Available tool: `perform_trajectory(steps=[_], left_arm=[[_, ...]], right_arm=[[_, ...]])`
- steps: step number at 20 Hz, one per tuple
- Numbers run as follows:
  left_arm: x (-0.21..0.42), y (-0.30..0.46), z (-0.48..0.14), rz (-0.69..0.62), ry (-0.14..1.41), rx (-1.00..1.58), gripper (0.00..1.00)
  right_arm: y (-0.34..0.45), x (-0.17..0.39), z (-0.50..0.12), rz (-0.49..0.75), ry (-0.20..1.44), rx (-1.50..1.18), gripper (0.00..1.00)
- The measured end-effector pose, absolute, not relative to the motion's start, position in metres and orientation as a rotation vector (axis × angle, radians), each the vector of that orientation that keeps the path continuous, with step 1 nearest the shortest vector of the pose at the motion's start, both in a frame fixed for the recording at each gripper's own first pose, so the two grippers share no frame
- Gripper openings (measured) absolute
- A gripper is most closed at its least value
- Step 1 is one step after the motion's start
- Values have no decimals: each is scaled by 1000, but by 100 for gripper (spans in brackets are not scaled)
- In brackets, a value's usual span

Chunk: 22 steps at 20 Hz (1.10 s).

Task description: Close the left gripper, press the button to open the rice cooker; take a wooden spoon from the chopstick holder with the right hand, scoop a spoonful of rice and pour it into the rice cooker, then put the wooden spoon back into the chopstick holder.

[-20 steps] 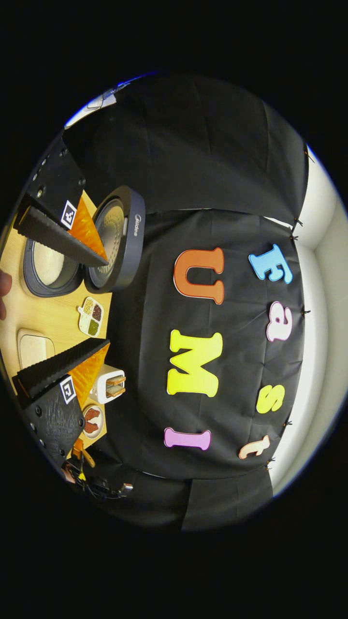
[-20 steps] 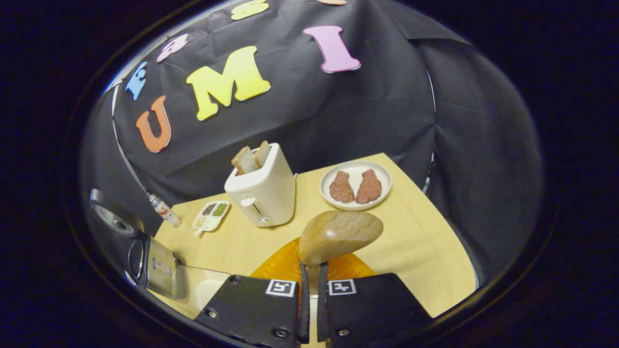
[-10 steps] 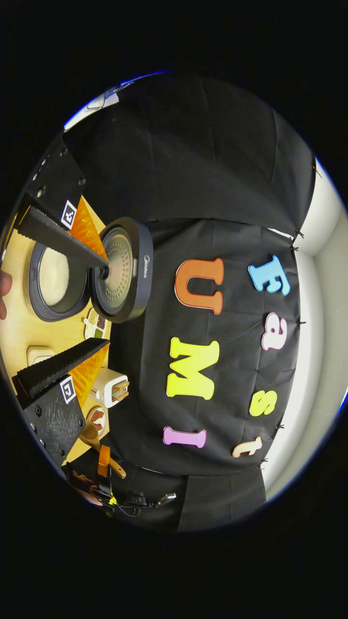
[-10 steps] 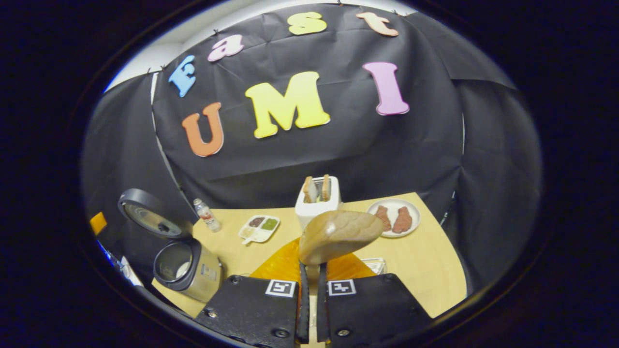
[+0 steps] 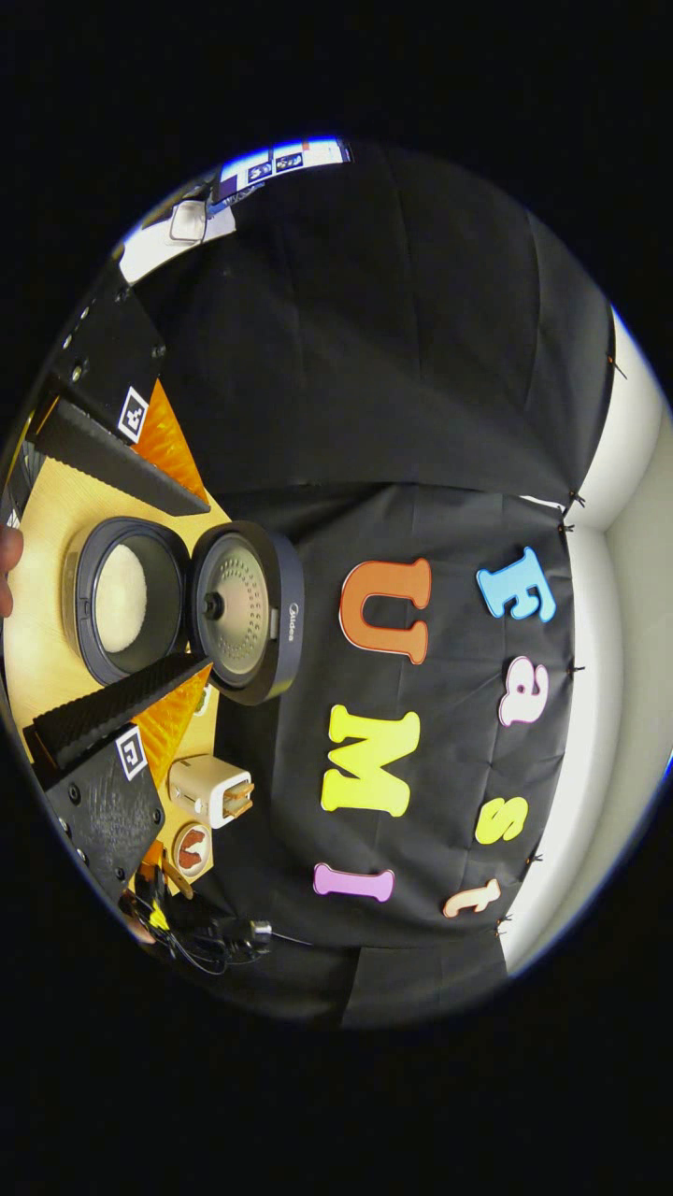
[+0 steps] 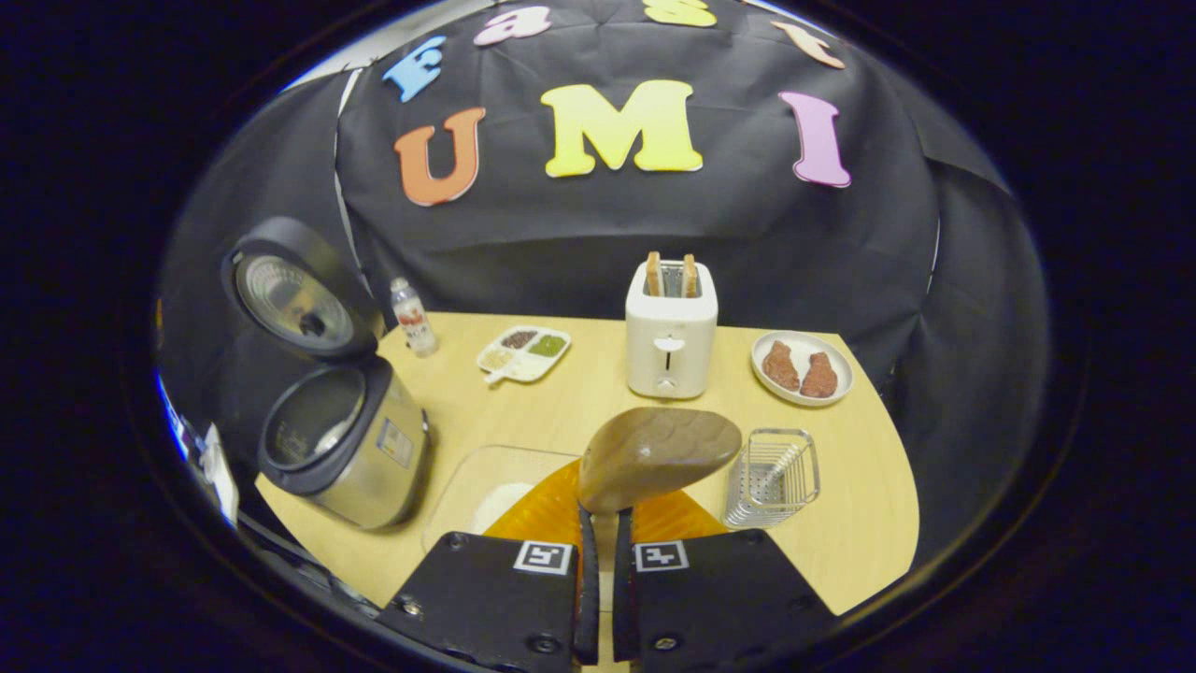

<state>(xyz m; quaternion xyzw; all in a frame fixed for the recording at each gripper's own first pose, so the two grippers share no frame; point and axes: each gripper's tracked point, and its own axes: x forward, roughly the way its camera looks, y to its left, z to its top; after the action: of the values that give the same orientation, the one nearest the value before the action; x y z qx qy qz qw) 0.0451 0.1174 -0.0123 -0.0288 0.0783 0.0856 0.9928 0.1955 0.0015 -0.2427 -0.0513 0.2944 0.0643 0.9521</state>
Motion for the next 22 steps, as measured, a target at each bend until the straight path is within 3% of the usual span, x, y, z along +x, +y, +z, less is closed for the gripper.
perform_trajectory(steps=[8,22], left_arm=[[28,135,-19,257,210,-84,95],[13,129,-12,262,208,-107,95]], right_arm=[[10,218,-287,112,590,-310,11],[100,193,-293,316,761,123,11]])
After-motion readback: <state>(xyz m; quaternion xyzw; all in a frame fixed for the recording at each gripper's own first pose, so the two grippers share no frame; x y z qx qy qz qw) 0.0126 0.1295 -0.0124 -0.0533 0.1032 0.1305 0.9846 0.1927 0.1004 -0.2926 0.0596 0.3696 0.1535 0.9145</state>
